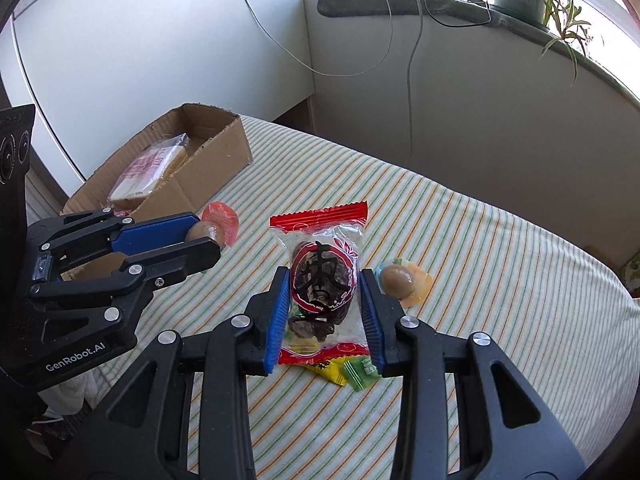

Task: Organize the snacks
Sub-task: 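Carry the egg and the red-trimmed snack bag over the box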

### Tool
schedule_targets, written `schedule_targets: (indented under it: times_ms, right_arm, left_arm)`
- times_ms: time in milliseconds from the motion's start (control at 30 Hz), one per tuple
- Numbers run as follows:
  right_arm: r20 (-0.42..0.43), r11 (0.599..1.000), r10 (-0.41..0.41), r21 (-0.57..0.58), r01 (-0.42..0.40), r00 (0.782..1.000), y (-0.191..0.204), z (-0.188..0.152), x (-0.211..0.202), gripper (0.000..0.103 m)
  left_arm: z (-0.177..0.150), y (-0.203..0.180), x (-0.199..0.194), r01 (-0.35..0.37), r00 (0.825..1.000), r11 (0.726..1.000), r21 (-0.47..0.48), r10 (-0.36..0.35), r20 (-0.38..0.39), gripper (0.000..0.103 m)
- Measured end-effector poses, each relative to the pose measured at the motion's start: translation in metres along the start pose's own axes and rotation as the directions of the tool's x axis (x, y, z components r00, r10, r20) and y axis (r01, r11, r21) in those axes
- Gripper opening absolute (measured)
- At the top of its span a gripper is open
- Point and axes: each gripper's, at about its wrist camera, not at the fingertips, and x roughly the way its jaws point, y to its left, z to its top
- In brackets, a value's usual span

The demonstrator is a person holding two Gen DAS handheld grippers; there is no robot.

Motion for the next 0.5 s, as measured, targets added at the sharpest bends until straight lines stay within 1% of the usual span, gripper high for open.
schedule_targets:
  times_ms: [200,500]
  right_arm:
    - [0.029,1.0,-0.001,-0.022,0.002,1.0,0.018,0.012,-0.012,0.036]
    - [0.051,0.998,0.014,-0.063,-0.011,0.999,0.055,0.034,-0.01,0.036]
  left_arm:
    - [-0.001,0.014,-0.024,-0.023,0.999,1.0,-0.02,0.023,0.042,0.023]
    - [-0.002,0.044,-0.05,-0.071,0.994,0.996,-0.062,0.076,0.084,0.023]
